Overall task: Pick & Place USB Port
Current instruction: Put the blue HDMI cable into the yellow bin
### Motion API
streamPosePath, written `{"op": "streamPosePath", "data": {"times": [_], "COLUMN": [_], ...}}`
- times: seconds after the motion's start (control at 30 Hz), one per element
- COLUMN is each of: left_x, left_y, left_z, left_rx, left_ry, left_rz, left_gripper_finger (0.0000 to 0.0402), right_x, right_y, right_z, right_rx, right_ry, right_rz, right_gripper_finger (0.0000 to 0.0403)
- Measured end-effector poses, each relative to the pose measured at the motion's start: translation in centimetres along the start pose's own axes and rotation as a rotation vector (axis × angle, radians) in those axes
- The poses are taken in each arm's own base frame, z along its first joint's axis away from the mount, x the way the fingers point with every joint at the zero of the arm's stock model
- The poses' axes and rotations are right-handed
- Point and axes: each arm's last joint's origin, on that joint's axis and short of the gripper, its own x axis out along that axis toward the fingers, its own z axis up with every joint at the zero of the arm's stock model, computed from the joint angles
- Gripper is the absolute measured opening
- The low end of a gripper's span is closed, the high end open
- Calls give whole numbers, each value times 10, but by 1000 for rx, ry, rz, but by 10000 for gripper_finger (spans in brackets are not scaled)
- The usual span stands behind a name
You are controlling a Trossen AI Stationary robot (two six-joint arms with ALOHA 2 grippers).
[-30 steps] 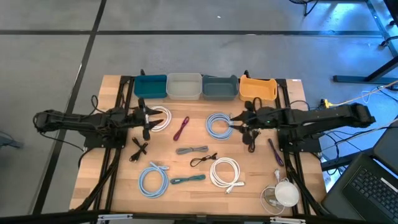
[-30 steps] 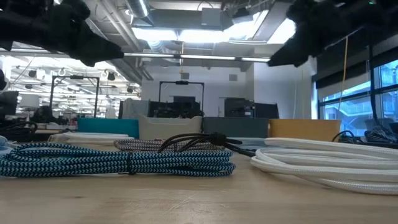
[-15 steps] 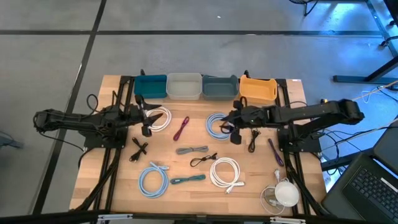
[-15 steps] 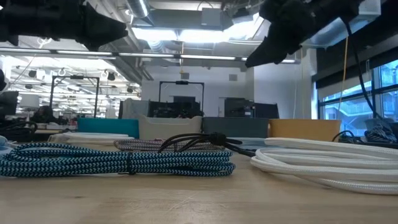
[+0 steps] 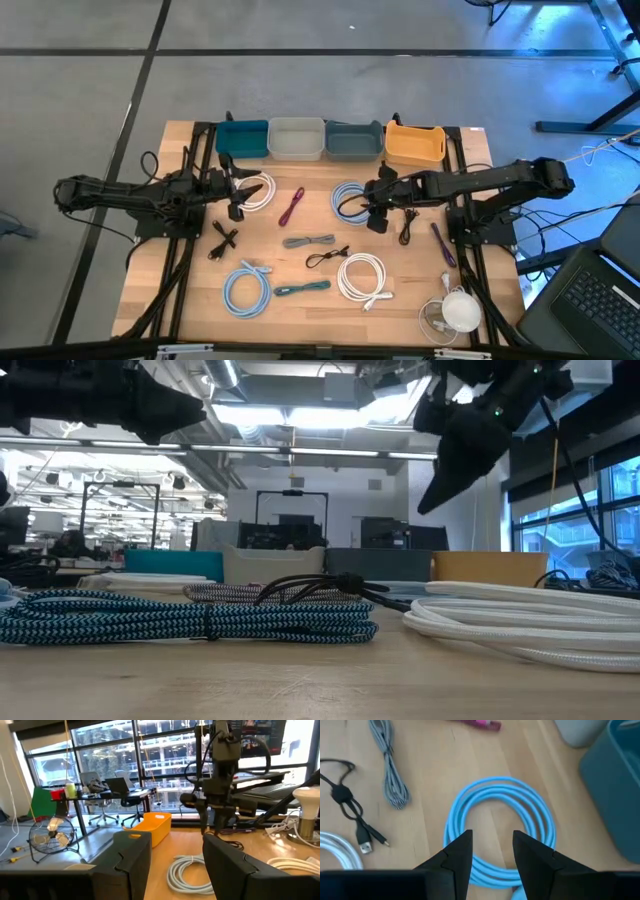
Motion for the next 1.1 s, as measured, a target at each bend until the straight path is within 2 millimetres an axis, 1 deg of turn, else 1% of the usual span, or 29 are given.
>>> {"op": "streamPosePath", "data": {"times": [0.23,0.47,0.67,0.97,1.1], "left_x": [0,0,0,0,0], "left_y": [0,0,0,0,0], "left_z": [0,0,0,0,0], "left_rx": [-1,-1,-1,-1,-1], "left_ry": [-4,-4,-3,-3,-3], "left_rz": [1,2,3,3,3], "left_gripper_finger": [169,169,169,169,169], "right_x": [17,25,37,60,70], "right_y": [3,4,7,17,19], "right_z": [-6,-10,-15,-20,-25], "right_rx": [-24,6,3,-4,-10], "right_ry": [74,120,169,203,243], "right_rz": [-12,-22,-29,51,52], "right_gripper_finger": [142,142,142,142,142]}}
